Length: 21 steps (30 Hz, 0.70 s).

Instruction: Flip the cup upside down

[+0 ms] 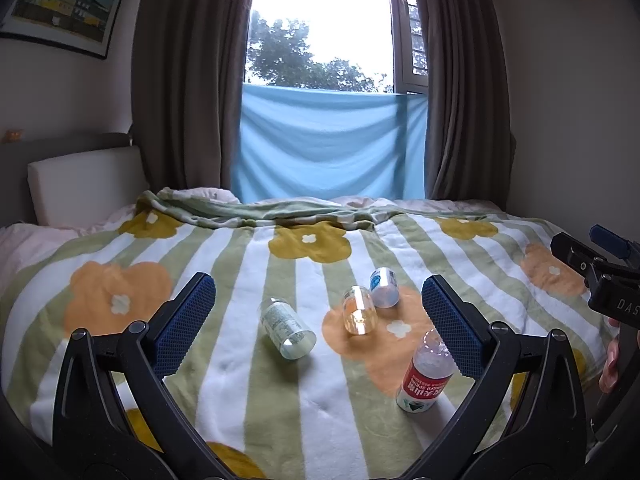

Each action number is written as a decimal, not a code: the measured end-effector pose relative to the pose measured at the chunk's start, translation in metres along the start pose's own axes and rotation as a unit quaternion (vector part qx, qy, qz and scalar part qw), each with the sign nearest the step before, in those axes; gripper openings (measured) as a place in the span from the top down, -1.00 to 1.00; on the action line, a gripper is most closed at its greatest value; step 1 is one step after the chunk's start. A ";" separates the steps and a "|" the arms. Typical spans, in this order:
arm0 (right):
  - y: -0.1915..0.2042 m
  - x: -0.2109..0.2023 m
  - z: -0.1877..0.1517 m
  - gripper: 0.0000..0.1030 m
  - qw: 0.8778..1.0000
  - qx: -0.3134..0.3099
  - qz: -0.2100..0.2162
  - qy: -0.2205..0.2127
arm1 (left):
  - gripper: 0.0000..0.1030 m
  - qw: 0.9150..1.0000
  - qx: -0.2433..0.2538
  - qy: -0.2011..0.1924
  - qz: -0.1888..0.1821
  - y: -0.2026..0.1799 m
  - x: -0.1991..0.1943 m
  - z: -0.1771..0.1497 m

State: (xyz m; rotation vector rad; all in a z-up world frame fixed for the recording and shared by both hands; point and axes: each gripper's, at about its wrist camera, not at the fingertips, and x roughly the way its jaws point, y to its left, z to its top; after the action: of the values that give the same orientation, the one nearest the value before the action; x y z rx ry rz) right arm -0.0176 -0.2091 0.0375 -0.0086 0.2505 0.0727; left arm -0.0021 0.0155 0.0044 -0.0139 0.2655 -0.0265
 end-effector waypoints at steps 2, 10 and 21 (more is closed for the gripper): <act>0.000 0.000 0.000 -1.00 1.000 0.000 0.000 0.000 | -0.99 1.000 0.000 0.001 0.001 0.000 0.001 0.000; 0.002 0.002 -0.001 -1.00 1.000 0.001 0.001 0.001 | -0.99 1.000 0.000 0.007 0.003 0.000 0.005 -0.004; 0.001 0.002 0.000 -1.00 1.000 0.002 0.001 0.002 | -0.99 1.000 -0.003 0.008 0.004 0.003 0.008 -0.004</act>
State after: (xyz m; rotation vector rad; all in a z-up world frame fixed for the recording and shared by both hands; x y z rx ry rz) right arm -0.0161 -0.2076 0.0366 -0.0039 0.2546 0.0736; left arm 0.0049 0.0185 -0.0016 -0.0183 0.2825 -0.0169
